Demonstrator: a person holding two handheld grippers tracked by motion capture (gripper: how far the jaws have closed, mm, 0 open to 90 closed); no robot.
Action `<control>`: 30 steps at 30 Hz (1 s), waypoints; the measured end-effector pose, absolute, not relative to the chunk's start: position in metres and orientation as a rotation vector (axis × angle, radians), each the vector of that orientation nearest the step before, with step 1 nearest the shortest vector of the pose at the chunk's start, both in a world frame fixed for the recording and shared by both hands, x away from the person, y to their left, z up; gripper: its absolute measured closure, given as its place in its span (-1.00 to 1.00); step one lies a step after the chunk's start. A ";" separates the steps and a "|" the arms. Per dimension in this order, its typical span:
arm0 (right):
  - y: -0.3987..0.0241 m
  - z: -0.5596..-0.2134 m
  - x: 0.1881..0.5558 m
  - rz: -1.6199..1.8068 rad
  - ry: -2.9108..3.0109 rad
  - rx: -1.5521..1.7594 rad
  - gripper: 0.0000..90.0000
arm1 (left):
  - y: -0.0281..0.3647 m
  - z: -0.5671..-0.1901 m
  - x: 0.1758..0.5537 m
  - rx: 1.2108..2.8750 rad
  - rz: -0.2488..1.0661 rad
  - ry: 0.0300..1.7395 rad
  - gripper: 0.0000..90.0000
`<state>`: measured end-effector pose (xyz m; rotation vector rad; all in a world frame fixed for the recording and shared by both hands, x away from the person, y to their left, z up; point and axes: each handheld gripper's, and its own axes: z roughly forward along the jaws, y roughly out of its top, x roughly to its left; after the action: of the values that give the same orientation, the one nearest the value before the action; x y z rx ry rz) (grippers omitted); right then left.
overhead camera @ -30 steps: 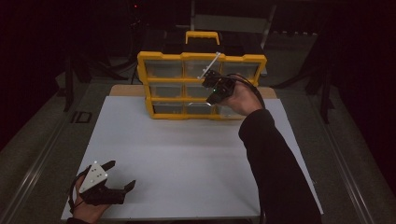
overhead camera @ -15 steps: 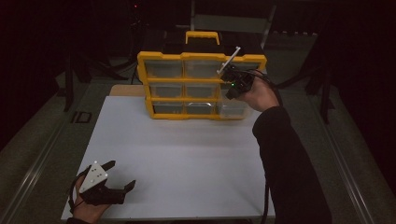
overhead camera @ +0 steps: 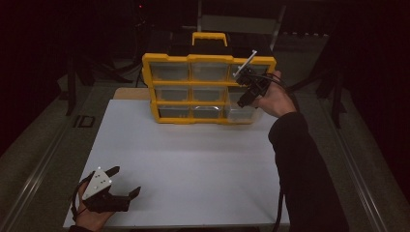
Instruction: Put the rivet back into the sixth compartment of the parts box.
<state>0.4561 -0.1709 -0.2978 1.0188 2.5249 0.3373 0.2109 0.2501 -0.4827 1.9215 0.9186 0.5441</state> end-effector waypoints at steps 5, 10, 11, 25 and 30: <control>-0.164 -0.296 0.452 0.363 2.509 0.983 -0.70 | 0.250 -0.483 0.211 1.919 0.545 0.918 -0.96; -0.157 -0.295 0.451 0.408 2.523 0.946 -0.71 | 0.251 -0.483 0.211 1.921 0.546 0.917 -0.96; -0.157 -0.295 0.451 0.408 2.523 0.946 -0.71 | 0.251 -0.483 0.211 1.921 0.546 0.917 -0.96; -0.123 -0.301 0.442 0.593 2.598 0.811 -0.70 | 0.250 -0.483 0.211 1.918 0.543 0.919 -0.96; -0.109 -0.307 0.436 0.645 2.644 0.746 -0.69 | 0.250 -0.483 0.212 1.920 0.542 0.913 -0.96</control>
<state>0.4363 -0.1086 -0.3065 0.7460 2.6443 0.6447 0.2123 0.2496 -0.4828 1.9199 0.9131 0.5416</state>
